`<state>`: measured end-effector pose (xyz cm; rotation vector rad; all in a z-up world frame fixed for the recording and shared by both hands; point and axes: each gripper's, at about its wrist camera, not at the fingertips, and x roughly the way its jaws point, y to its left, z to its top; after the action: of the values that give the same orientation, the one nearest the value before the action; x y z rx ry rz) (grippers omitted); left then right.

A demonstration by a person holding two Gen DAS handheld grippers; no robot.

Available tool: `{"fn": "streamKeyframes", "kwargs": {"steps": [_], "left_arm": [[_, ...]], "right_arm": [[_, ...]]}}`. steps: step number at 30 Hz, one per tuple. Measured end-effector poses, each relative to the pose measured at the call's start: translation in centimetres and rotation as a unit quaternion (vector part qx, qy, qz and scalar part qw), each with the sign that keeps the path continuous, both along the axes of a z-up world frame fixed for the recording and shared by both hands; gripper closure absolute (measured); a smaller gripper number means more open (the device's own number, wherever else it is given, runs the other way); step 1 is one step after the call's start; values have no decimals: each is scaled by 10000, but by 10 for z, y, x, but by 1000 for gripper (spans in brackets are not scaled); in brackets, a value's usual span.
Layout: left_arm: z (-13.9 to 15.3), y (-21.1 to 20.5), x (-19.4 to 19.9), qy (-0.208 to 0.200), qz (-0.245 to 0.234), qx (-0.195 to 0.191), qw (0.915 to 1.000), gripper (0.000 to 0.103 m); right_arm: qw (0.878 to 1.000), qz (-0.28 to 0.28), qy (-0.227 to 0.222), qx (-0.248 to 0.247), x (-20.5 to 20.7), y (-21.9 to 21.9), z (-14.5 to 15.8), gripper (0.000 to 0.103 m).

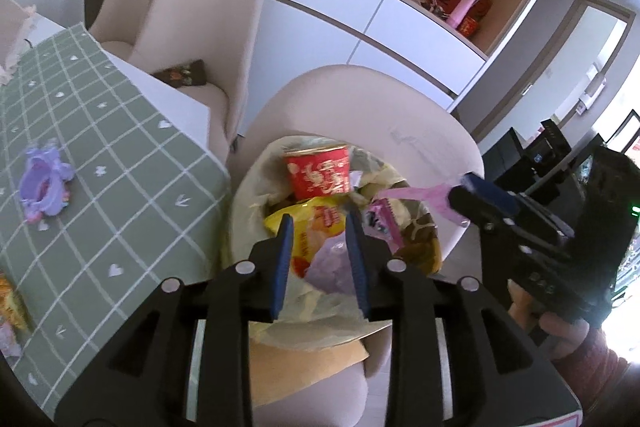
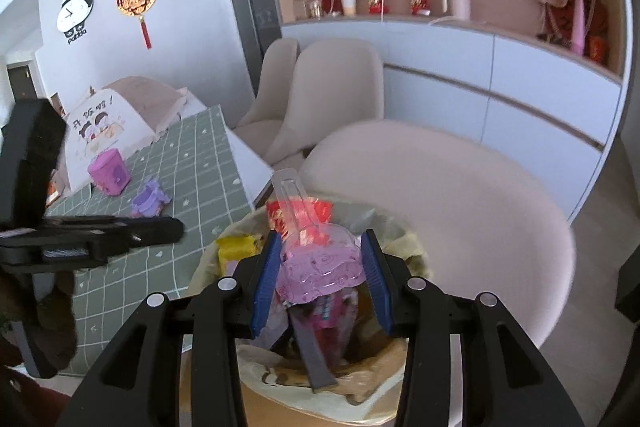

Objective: Collect trash
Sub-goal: 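Open the left tool to drop the wrapper while the right tool lowers the scoop into the bag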

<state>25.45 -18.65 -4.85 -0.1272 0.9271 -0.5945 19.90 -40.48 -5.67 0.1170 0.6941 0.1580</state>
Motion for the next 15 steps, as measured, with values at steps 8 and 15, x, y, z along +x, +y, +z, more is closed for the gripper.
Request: {"fn": "streamKeyframes", "kwargs": {"steps": [8, 15], "left_arm": [[5, 29, -18, -169, 246, 164, 9994, 76], [-1, 47, -25, -107, 441, 210, 9987, 76]], "right_arm": [[9977, -131, 658, 49, 21, 2, -46, 64], [9966, -199, 794, 110, 28, 0, -57, 64]]}}
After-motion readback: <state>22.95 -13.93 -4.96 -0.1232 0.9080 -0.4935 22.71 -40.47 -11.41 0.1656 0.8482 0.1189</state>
